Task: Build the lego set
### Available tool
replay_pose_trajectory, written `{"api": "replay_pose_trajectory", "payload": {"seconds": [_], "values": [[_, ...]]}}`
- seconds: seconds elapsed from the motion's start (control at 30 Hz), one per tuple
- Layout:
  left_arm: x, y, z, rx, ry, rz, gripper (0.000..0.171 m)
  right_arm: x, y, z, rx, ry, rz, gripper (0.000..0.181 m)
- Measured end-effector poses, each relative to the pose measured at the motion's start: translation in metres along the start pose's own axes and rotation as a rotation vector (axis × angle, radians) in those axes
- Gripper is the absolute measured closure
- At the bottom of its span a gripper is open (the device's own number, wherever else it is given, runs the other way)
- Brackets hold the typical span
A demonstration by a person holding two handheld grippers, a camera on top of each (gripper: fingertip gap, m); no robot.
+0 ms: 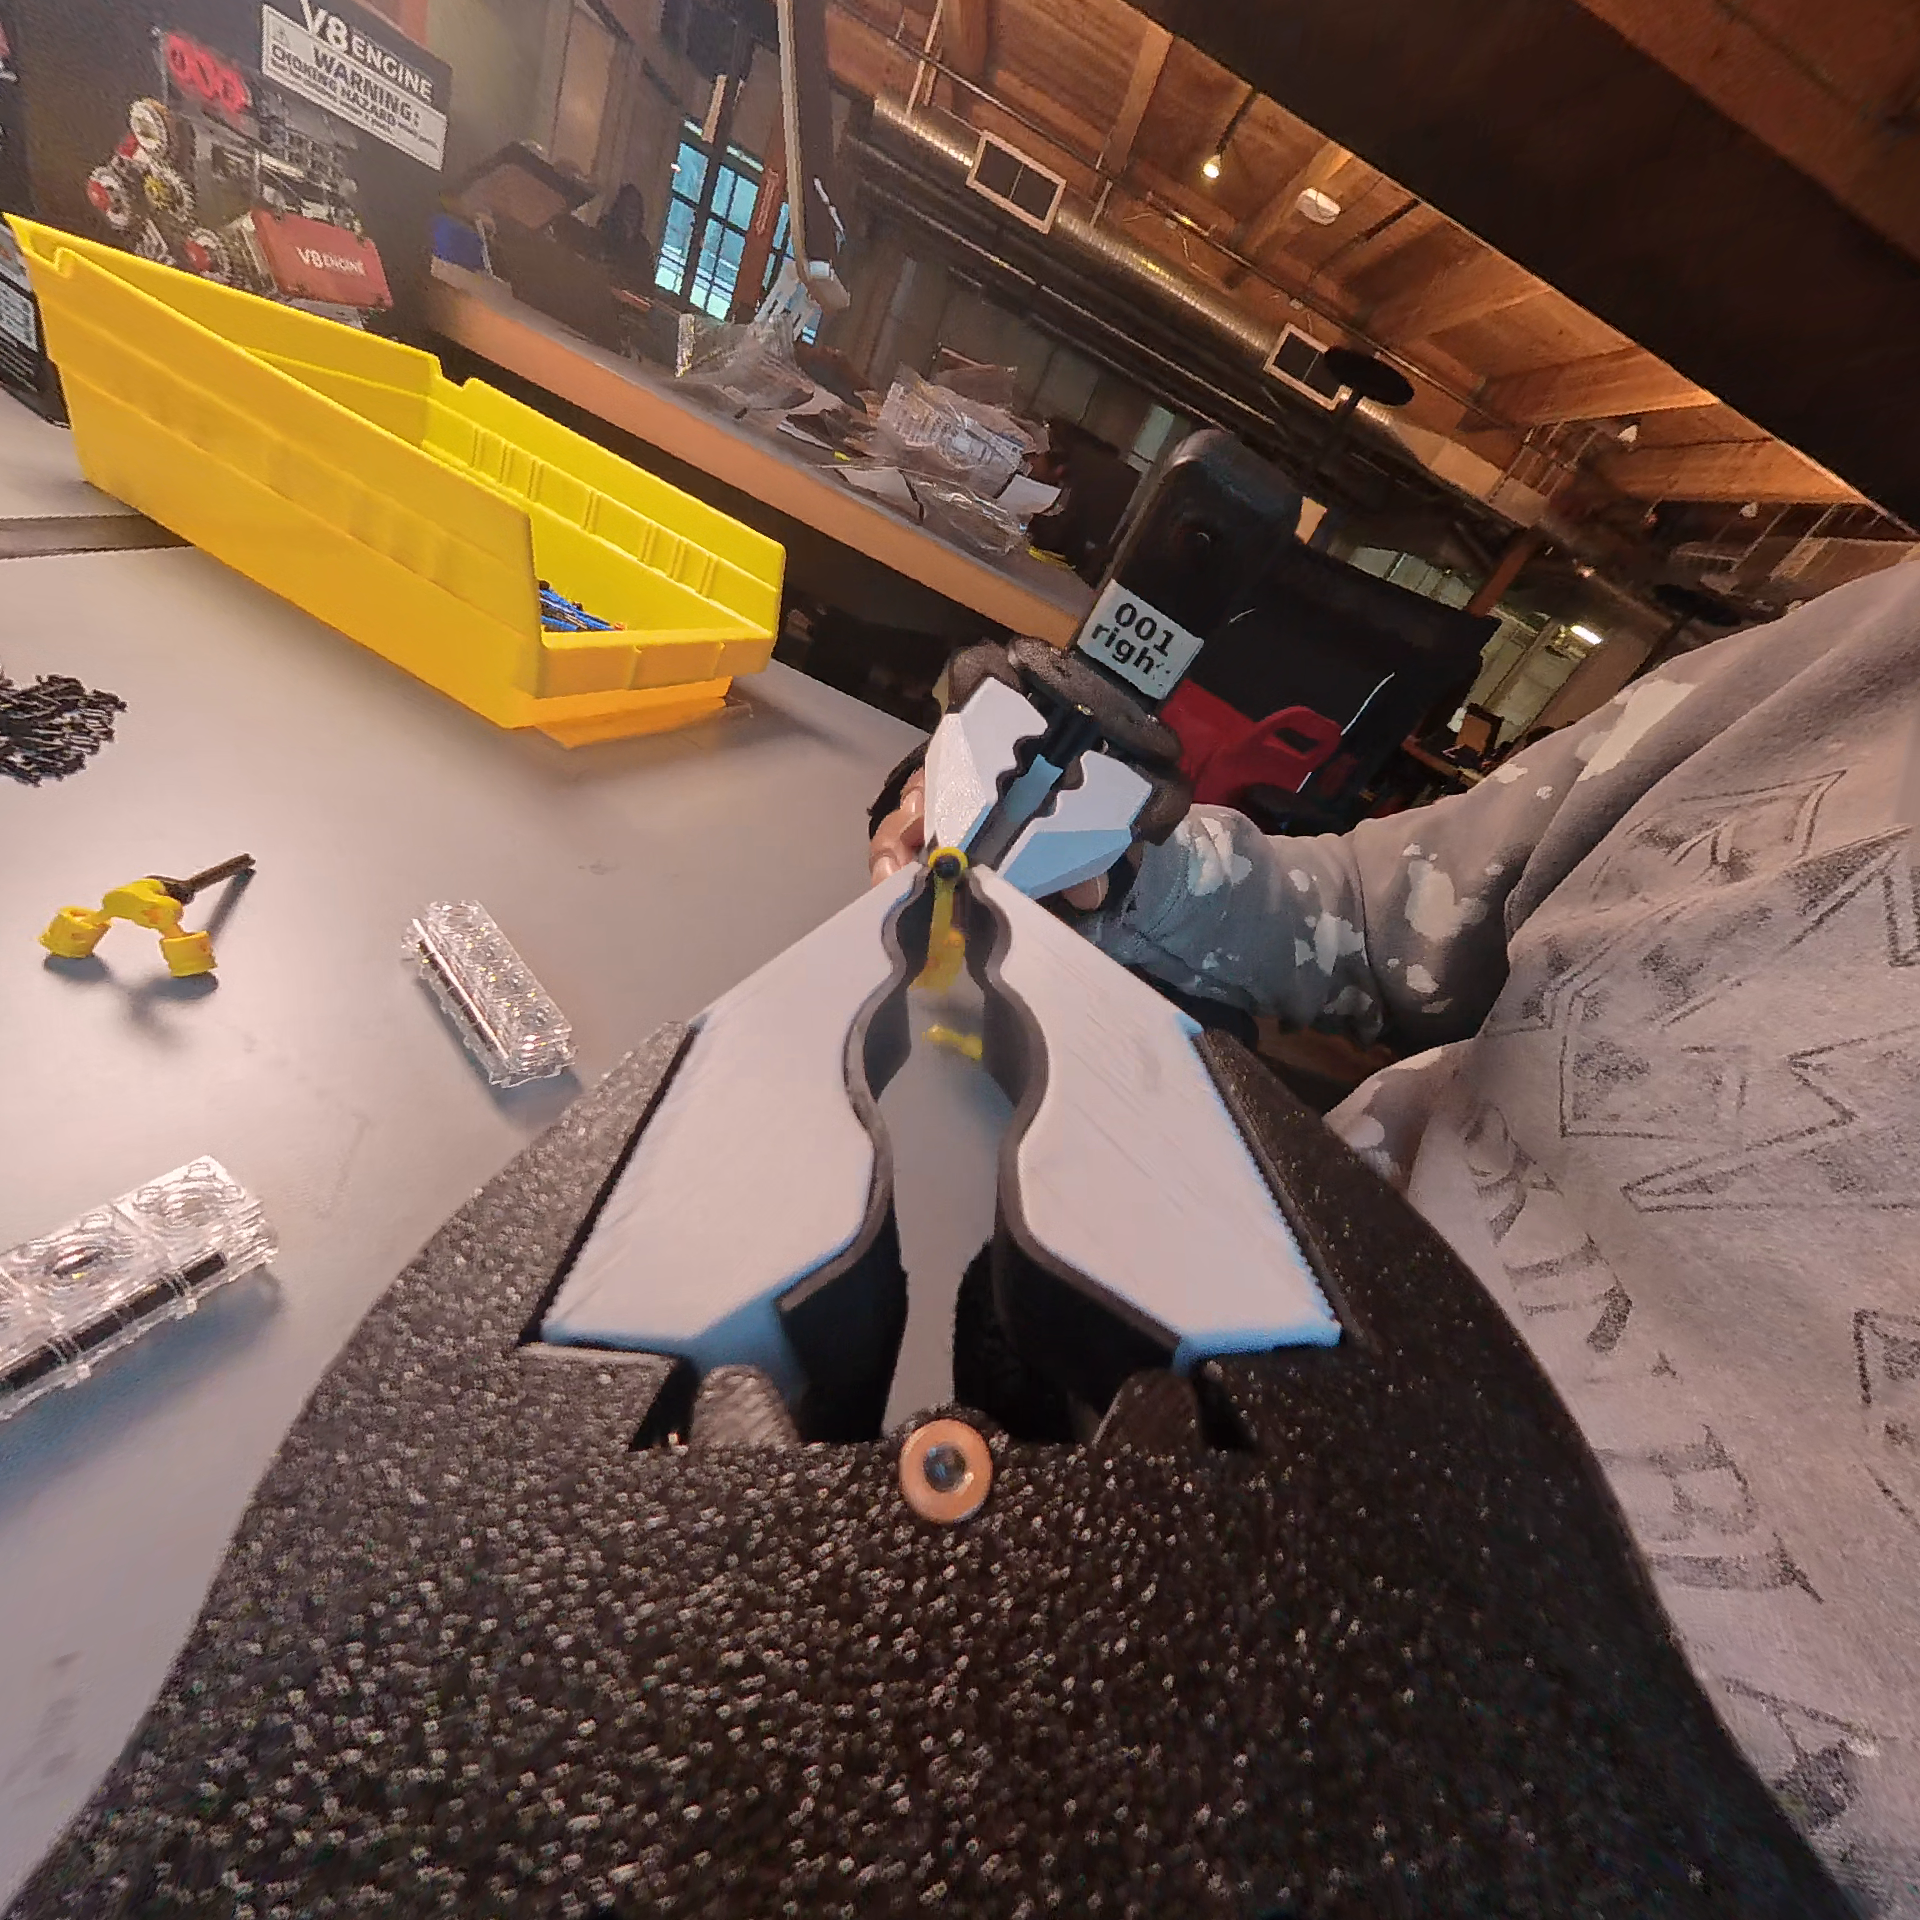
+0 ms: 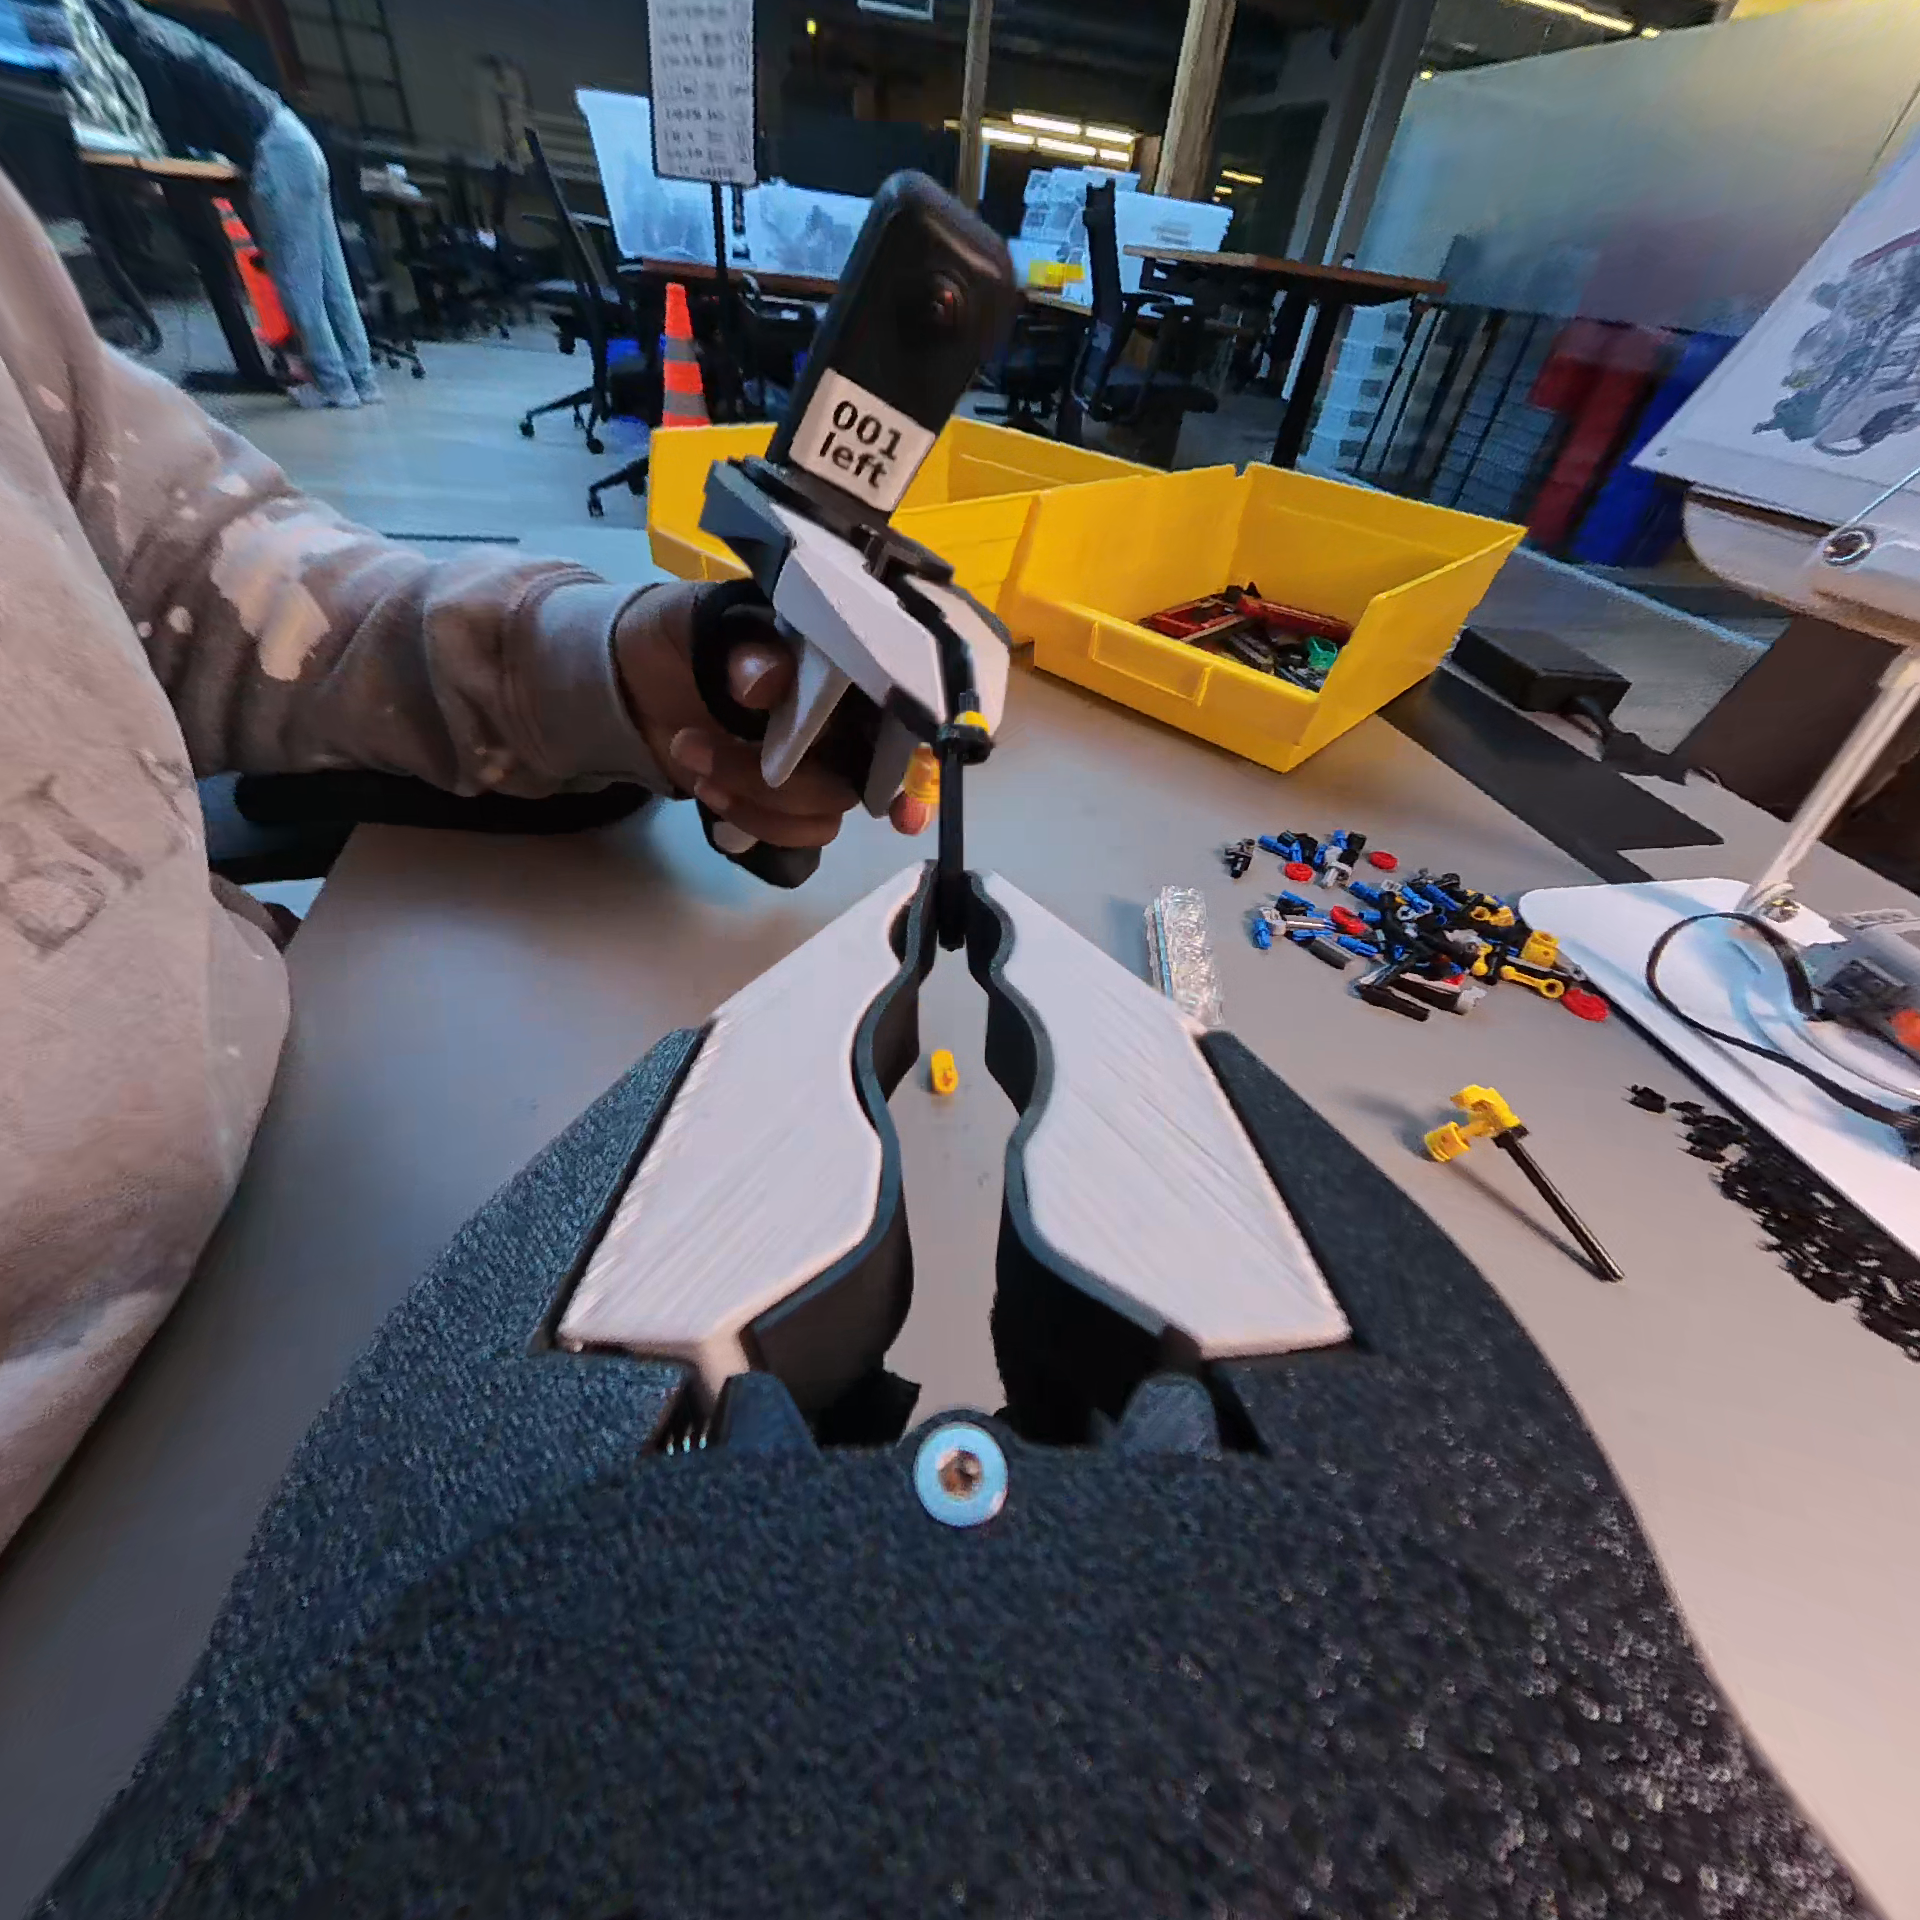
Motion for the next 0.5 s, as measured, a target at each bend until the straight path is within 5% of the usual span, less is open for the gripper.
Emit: {"api": "replay_pose_trajectory", "payload": {"seconds": [0.5], "values": [[0.001,-0.020,-0.012,0.067,-0.074,0.133,0.162,0.009,-0.014,-0.006,0.102,-0.085,0.095,0.177]]}}
Point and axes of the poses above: each gripper's, where its closed fingertips meet, z out along the fingers, y out of its underside, x = y × z across the jaws, the point moved 2 cm from there along -z, back along the fingers, and after that the axes turned 1 degree about -z, right-handed, at the moved point
